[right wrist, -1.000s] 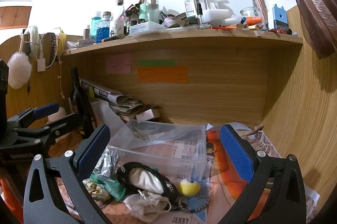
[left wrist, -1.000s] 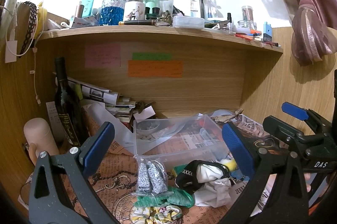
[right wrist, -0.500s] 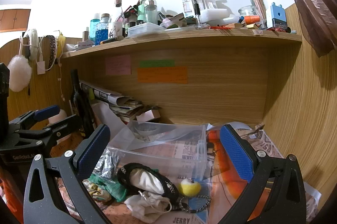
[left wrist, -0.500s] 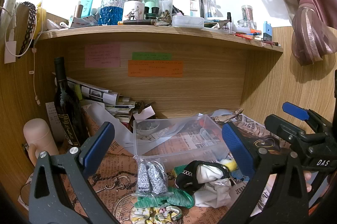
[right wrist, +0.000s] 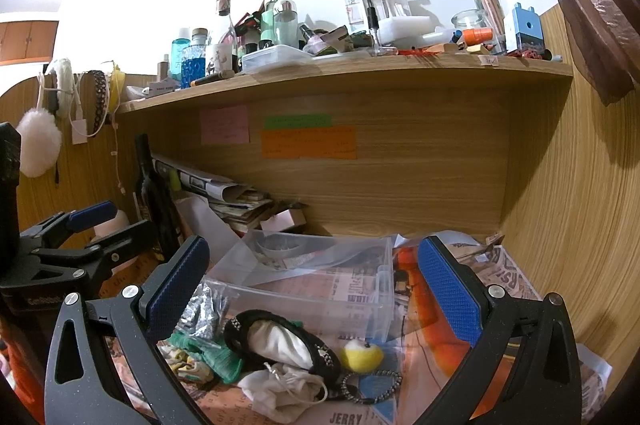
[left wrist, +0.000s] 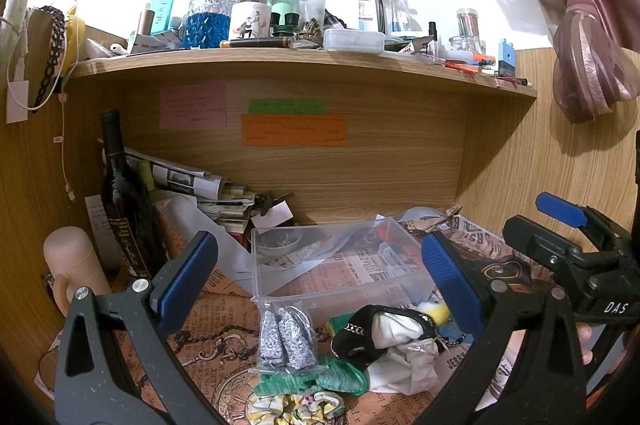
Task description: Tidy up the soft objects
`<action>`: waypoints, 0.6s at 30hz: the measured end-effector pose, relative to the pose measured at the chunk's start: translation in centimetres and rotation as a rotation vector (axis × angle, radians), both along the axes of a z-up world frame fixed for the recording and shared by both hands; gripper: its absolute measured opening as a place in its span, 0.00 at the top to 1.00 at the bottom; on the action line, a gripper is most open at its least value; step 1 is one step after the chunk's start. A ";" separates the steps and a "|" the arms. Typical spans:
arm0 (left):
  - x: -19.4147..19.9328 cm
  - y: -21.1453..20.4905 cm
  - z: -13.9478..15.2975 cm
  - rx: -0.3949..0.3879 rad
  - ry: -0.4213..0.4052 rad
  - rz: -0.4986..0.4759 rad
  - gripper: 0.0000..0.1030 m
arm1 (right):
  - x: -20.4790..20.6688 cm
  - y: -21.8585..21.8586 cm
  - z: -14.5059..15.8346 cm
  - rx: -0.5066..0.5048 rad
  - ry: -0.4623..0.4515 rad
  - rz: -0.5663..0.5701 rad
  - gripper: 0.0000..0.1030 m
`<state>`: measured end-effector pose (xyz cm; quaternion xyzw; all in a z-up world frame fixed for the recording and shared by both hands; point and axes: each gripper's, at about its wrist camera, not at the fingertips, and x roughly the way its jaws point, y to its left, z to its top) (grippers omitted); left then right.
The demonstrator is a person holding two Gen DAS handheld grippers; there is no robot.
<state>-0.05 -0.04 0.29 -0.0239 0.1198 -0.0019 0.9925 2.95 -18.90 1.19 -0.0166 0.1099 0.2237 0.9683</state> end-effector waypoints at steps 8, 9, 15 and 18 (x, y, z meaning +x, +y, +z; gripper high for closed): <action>0.0 -0.1 0.0 0.001 0.000 -0.001 0.00 | 0.0 0.1 0.1 0.004 0.004 0.001 0.00; 0.0 -0.1 0.0 0.002 -0.001 0.000 0.00 | -0.1 0.2 0.1 0.004 0.005 0.000 0.00; 0.0 -0.1 0.0 0.001 -0.001 -0.001 0.00 | 0.0 0.1 0.0 0.006 0.005 0.002 0.00; 0.0 -0.1 0.0 0.002 0.000 -0.001 0.00 | 0.1 0.0 0.0 0.006 0.006 0.001 0.00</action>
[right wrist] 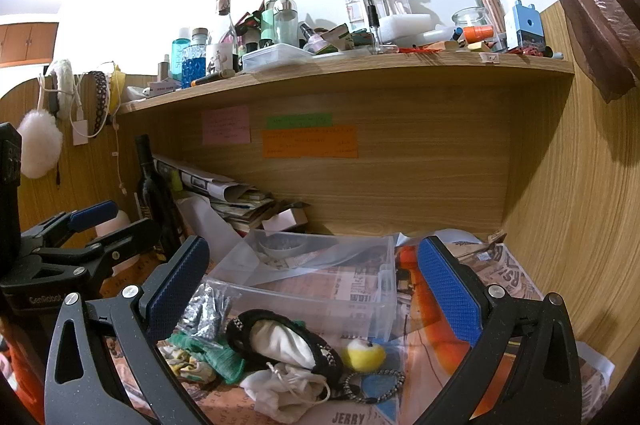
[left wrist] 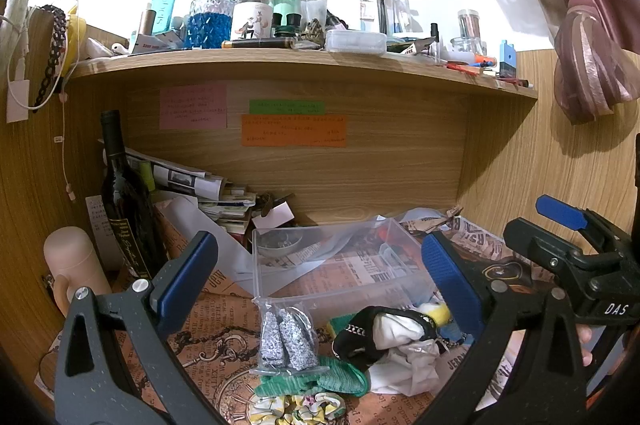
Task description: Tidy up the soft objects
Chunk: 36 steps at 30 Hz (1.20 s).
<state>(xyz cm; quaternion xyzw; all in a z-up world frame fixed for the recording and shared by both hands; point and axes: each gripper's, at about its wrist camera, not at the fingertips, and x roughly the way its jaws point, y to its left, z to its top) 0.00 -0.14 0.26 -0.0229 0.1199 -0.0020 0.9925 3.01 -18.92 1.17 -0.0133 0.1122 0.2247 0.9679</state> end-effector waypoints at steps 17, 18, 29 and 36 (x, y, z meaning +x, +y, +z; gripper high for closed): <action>3.6 2.2 -4.5 -0.024 0.197 -0.009 0.00 | 3.3 -0.3 -3.9 -0.088 0.158 -0.043 0.00; 4.0 2.5 -5.0 -0.028 0.220 -0.007 0.00 | 3.6 -0.3 -4.3 -0.098 0.173 -0.045 0.00; 7.8 6.2 -10.3 -0.125 0.415 0.019 0.15 | 7.4 -1.2 -8.2 -0.099 0.373 0.004 0.18; 9.5 5.7 -12.1 -0.130 0.489 -0.023 0.21 | 8.3 1.3 -9.0 -0.087 0.433 0.129 0.29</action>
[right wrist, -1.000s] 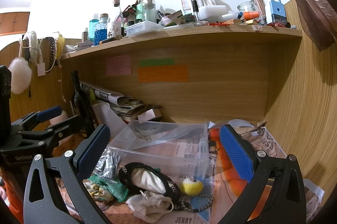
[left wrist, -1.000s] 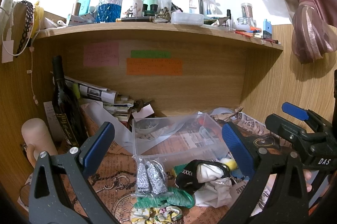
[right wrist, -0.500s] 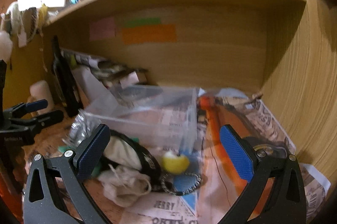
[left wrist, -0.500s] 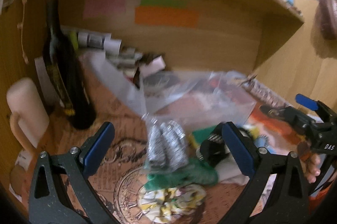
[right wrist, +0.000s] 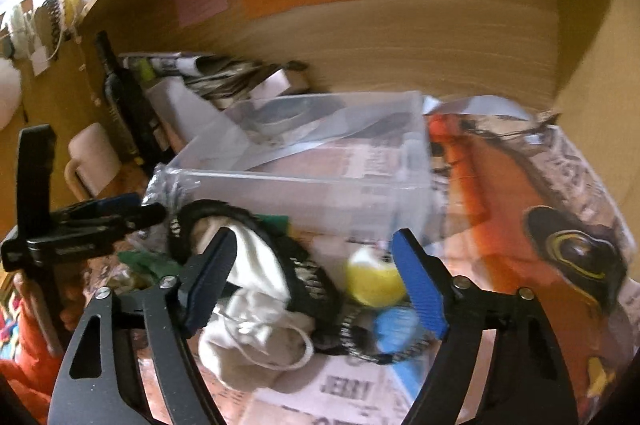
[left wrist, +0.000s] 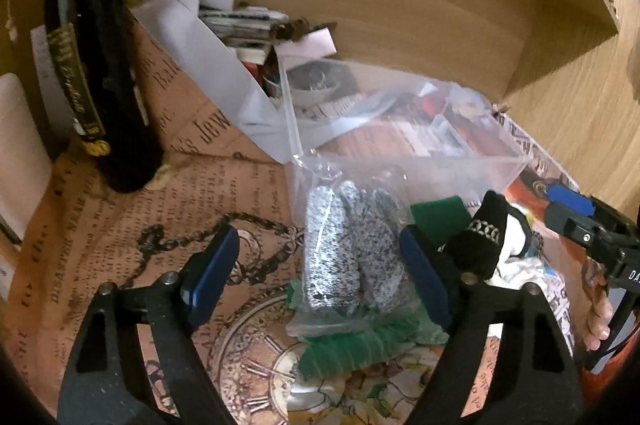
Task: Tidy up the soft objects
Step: 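Grasp the grey speckled sock with the left tool while the right tool grasps the black knit hat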
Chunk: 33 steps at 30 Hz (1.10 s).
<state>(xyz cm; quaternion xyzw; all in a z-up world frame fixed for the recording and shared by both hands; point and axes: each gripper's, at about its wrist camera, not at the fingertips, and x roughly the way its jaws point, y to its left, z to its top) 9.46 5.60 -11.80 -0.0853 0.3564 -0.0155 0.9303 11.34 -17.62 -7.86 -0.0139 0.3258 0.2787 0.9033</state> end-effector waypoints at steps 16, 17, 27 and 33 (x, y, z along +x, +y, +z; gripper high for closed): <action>0.8 -1.5 -1.6 -0.006 0.044 -0.097 0.68 | 1.1 2.7 -1.6 -0.084 0.065 0.070 0.75; 0.7 -1.5 -1.5 -0.005 0.040 -0.096 0.70 | 0.9 2.8 -1.5 -0.085 0.059 0.068 0.76; -1.7 -2.3 1.2 0.007 -0.029 -0.104 0.73 | -0.4 2.4 0.5 -0.064 -0.024 0.059 0.86; -2.3 -2.2 3.8 0.018 -0.100 -0.101 0.73 | -1.0 2.3 2.5 -0.050 -0.096 0.046 0.86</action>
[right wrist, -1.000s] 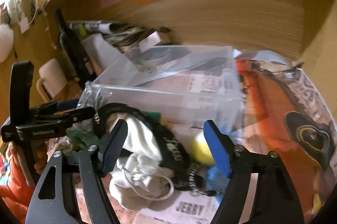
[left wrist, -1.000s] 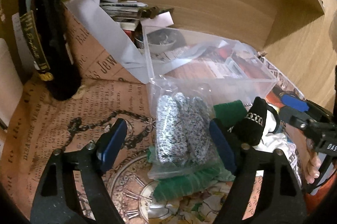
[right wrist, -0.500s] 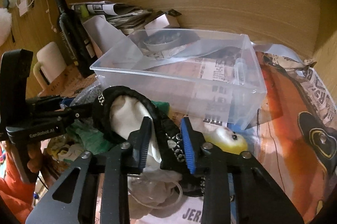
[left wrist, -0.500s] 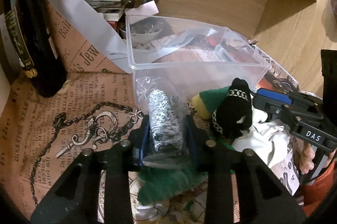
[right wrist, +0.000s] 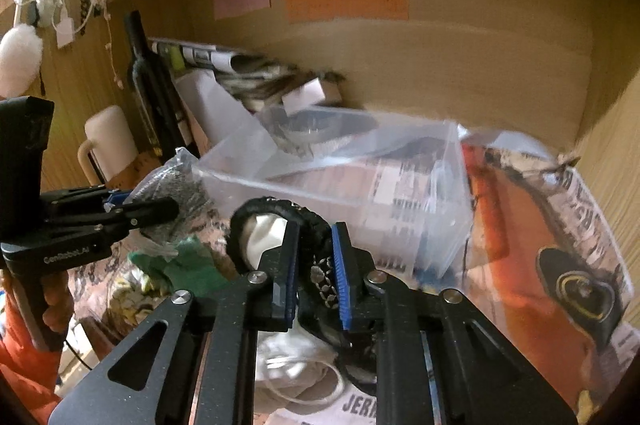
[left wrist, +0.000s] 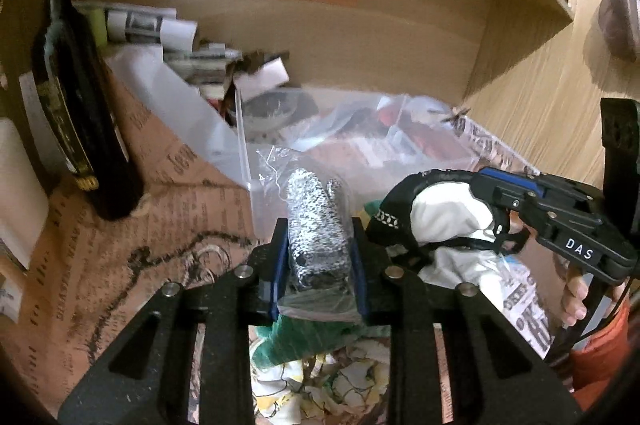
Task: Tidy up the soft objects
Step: 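Grasp the grey speckled sock with the left tool while the right tool grasps the black knit hat, then lower the sock into the clear box with the left tool while the right tool drops the hat in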
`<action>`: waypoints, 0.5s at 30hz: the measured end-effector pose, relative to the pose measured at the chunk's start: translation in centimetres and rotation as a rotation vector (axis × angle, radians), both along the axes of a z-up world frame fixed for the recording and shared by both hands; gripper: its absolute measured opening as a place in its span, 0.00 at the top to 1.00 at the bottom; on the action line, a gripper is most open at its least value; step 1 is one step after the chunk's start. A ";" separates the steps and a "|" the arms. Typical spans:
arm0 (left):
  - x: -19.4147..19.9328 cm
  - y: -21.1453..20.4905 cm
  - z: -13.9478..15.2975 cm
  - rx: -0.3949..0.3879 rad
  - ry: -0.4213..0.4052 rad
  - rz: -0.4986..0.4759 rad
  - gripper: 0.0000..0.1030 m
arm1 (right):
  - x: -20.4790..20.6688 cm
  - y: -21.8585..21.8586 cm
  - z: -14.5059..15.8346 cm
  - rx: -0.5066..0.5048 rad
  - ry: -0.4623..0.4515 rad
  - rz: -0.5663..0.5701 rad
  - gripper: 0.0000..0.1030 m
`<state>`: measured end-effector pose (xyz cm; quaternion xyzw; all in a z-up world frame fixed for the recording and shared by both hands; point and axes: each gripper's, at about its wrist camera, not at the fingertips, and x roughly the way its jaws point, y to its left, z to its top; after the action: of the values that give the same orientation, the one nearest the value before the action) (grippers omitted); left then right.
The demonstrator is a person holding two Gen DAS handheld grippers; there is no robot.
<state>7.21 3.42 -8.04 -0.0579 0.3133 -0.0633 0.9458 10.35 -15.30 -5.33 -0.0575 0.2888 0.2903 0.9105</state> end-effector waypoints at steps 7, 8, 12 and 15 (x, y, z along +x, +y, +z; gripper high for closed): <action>0.3 0.6 2.4 -0.004 -0.065 0.017 0.73 | -0.2 -0.4 2.8 0.026 -0.091 -0.025 0.86; 0.5 0.8 2.7 -0.009 -0.072 0.017 0.73 | -0.1 -0.5 3.3 0.034 -0.105 -0.031 0.86; 1.4 1.3 3.8 -0.007 -0.093 0.022 0.73 | 0.1 -1.0 5.0 0.055 -0.156 -0.051 0.86; 2.3 1.6 4.4 -0.012 -0.099 0.022 0.73 | 0.7 -1.3 5.9 0.070 -0.183 -0.065 0.86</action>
<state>9.52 4.98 -3.65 -0.0640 0.2650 -0.0579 0.9604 11.02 -16.58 0.60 -0.0427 0.1959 0.2640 0.9435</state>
